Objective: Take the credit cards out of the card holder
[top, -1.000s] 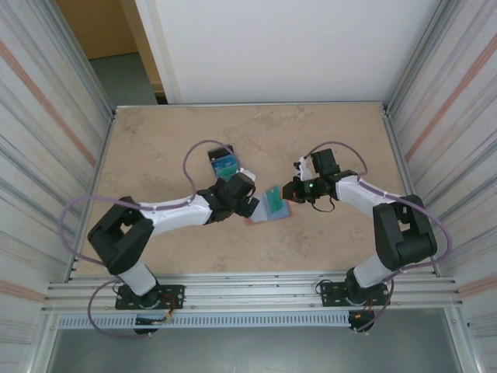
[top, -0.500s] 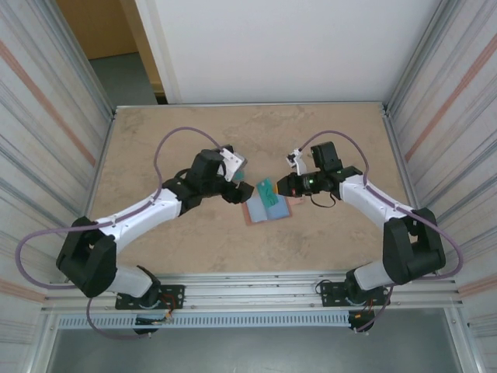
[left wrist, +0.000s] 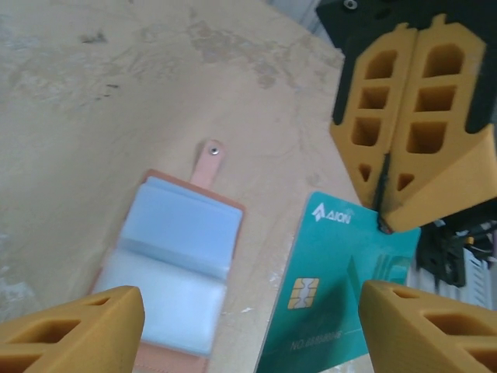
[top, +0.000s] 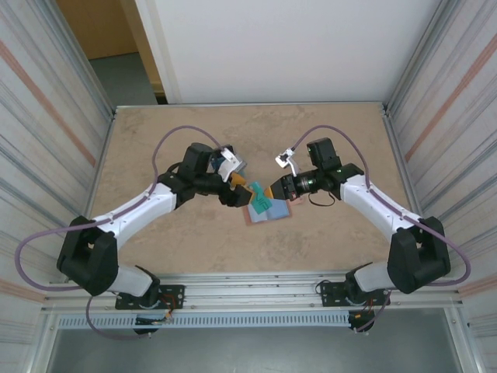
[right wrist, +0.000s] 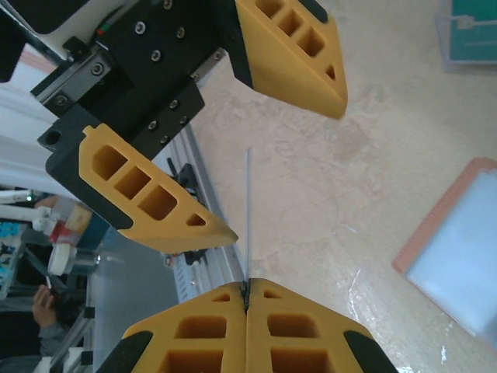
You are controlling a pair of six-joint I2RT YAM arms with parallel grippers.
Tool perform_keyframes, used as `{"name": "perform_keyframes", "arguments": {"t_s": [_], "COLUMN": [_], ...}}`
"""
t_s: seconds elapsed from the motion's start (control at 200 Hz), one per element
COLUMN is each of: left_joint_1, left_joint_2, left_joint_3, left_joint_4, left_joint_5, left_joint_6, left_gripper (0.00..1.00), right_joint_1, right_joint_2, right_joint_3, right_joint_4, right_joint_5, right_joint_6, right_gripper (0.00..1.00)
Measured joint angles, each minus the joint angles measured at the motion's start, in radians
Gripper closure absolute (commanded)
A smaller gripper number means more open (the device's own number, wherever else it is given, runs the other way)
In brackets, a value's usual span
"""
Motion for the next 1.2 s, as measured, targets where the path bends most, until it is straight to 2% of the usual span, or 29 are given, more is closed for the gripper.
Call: {"name": "perform_keyframes", "arguments": {"t_s": [0.095,0.195,0.406,0.441,0.581,0.697,0.962,1.117,1.203], "left_joint_1": [0.0,-0.005,-0.024,-0.024,-0.024,-0.027,-0.027,-0.027,-0.027], "left_joint_2": [0.0,0.009,0.023,0.023,0.022,-0.005,-0.234,-0.363,-0.399], "left_joint_3": [0.0,0.002,0.012,0.013,0.013,-0.011,-0.162,-0.268,-0.308], "left_joint_4": [-0.007,-0.006,-0.009,-0.012,-0.008,0.046,0.208,0.341,0.393], "left_joint_5": [0.045,0.087,0.168,0.177,0.184,0.159,-0.017,-0.144,-0.197], "left_joint_6": [0.01,0.019,0.021,0.019,0.002,-0.037,-0.171,-0.276,-0.328], "left_gripper": [0.42,0.58,1.0,1.0,1.0,1.0,1.0,1.0,1.0], "right_joint_1": [0.0,0.001,0.0,-0.002,-0.002,-0.006,-0.032,-0.023,0.014], "right_joint_2": [-0.001,-0.001,-0.001,-0.001,-0.006,-0.043,-0.189,-0.217,-0.22], "right_joint_3": [0.001,0.003,0.015,0.015,0.015,0.011,-0.128,-0.242,-0.284], "right_joint_4": [-0.006,-0.013,-0.019,-0.02,-0.018,-0.007,0.182,0.377,0.472], "right_joint_5": [-0.013,-0.018,-0.01,-0.006,0.016,0.048,0.099,0.122,0.158], "right_joint_6": [-0.005,-0.011,-0.026,-0.026,-0.023,-0.006,0.142,0.274,0.334], "right_gripper": [1.0,1.0,1.0,1.0,0.73,0.56,0.44,0.43,0.43]}}
